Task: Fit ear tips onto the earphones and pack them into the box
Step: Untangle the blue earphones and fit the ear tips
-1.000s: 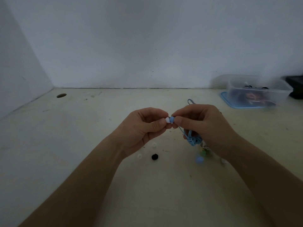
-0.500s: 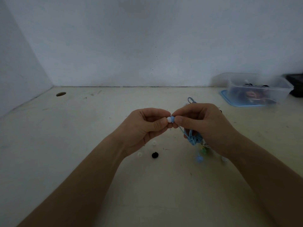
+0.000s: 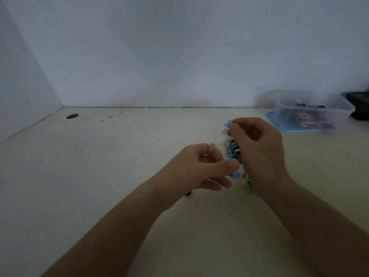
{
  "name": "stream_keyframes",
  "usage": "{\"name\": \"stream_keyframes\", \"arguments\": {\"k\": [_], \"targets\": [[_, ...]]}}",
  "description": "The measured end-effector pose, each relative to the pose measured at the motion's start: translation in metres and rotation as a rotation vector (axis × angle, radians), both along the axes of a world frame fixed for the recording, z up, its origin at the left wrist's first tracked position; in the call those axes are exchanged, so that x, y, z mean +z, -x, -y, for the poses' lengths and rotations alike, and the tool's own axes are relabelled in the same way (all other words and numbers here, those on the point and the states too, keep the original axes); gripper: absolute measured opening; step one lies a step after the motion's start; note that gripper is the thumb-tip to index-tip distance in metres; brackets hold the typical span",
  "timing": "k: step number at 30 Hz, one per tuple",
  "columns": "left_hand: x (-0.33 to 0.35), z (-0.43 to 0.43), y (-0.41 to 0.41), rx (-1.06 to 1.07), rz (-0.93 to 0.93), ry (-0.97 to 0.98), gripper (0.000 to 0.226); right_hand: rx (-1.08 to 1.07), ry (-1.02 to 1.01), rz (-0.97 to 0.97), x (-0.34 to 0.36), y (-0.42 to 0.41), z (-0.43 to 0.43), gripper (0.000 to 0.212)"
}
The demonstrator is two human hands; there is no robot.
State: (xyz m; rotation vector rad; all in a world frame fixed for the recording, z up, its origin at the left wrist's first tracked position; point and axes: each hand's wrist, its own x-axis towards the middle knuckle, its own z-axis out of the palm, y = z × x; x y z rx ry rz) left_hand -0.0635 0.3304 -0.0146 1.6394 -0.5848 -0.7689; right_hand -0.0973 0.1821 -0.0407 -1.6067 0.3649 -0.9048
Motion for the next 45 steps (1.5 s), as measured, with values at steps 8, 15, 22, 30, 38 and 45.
{"name": "stream_keyframes", "arguments": {"k": [8,15,22,30,38,45], "targets": [[-0.004,-0.004,-0.005,0.083,-0.02,0.09,0.013,-0.027,-0.088,-0.043,-0.001,-0.003,-0.002,0.004],[-0.001,-0.009,-0.016,0.202,-0.294,0.32,0.01,0.199,-0.348,-0.138,0.001,-0.004,0.0,0.016],[-0.004,-0.013,-0.027,0.288,-0.226,0.38,0.016,0.486,-0.259,-0.216,0.01,0.003,-0.007,0.03],[-0.011,-0.008,-0.026,0.313,-0.084,0.308,0.016,0.505,0.008,-0.162,0.002,0.004,-0.009,0.017],[-0.006,-0.032,-0.046,0.249,0.801,-0.34,0.011,0.417,-0.062,-0.196,0.0,0.002,-0.002,0.007],[-0.012,-0.026,-0.042,0.02,0.869,-0.663,0.012,0.426,-0.024,-0.215,-0.003,0.001,-0.001,0.007]]}}
